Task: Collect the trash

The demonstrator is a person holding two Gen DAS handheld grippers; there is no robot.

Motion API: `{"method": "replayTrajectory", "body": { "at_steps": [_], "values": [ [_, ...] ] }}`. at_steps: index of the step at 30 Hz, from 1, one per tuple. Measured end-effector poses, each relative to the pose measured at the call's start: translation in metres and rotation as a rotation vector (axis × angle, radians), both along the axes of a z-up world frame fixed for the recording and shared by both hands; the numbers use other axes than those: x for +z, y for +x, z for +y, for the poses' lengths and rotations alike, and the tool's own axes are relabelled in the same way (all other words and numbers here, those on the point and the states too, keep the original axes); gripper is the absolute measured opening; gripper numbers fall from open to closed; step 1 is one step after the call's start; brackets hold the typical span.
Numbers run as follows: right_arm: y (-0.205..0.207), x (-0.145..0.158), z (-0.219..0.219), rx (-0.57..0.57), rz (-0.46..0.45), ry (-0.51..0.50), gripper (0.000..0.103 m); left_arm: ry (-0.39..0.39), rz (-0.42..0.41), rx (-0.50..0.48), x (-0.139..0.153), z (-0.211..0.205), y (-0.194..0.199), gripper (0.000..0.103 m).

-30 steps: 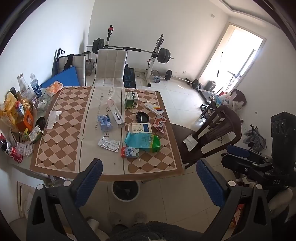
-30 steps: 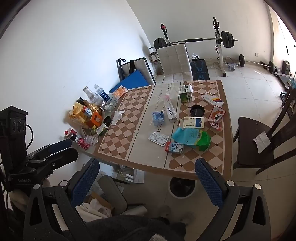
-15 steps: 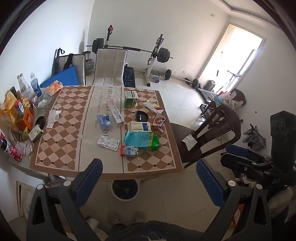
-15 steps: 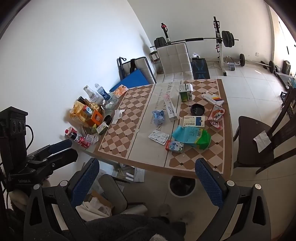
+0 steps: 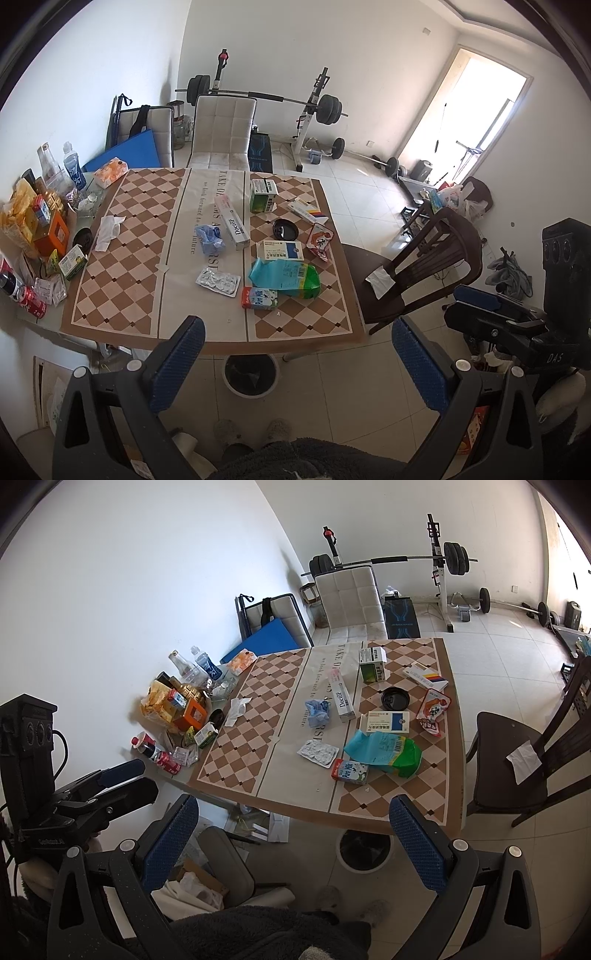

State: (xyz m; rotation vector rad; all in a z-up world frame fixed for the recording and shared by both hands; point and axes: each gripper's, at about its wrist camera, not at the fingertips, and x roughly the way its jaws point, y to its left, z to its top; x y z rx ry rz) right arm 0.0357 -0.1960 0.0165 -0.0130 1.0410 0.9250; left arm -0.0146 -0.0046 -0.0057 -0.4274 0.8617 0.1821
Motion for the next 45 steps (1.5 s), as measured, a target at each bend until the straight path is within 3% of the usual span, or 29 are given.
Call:
{"method": "replayTrajectory", "body": {
  "at_steps": [45],
  "values": [
    [-0.0026, 0.0015, 0.0009, 0.002, -0.004, 0.005, 0.103, 0.003, 0.0, 0.006, 0.0011, 0.0002, -0.003, 0.103]
  ]
}}
